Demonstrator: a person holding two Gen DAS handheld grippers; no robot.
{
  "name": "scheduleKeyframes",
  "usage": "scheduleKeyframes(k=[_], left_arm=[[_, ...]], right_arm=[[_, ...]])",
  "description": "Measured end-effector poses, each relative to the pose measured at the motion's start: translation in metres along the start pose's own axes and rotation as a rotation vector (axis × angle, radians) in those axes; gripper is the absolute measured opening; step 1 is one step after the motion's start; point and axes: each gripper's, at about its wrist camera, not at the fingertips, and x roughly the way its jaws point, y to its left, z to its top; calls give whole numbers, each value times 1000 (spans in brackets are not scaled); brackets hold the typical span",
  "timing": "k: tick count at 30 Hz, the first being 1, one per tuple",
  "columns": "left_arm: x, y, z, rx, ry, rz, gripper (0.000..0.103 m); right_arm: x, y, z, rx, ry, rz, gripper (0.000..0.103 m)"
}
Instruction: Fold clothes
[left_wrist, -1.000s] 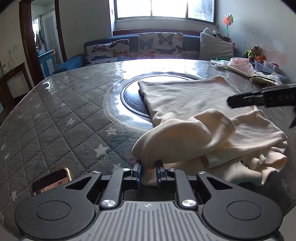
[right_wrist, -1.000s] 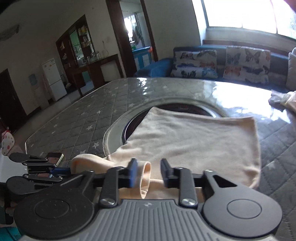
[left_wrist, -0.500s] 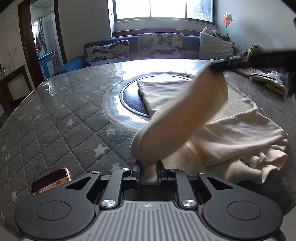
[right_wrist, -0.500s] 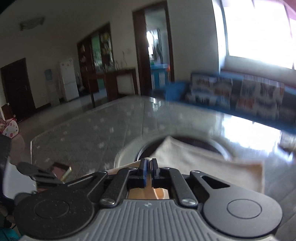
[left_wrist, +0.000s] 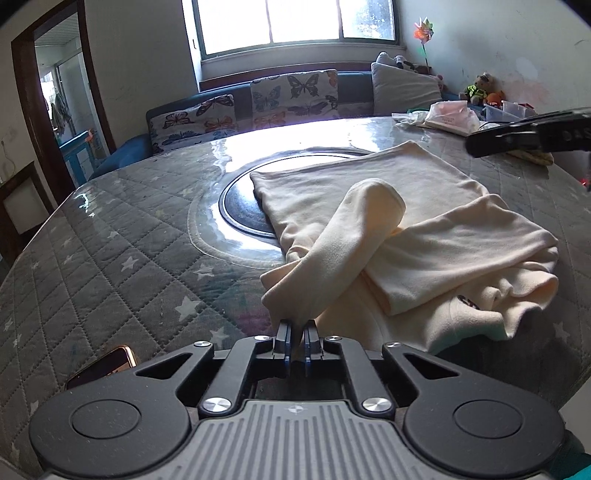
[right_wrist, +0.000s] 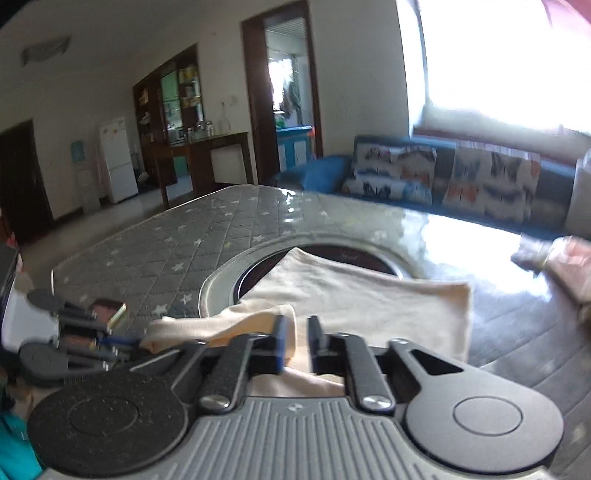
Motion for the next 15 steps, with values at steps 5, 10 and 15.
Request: scheduleKeyframes(k=[5, 10, 15], left_arm=[[1, 1, 1, 5, -2, 7, 10], [2, -2, 3, 14, -9, 21, 17], [7, -2, 2, -1, 4, 33, 21]], right_arm=[[44, -5, 14, 45, 57, 37, 33], [90, -8, 25, 111, 130, 47, 40], [116, -13, 20, 177, 212, 38, 34]])
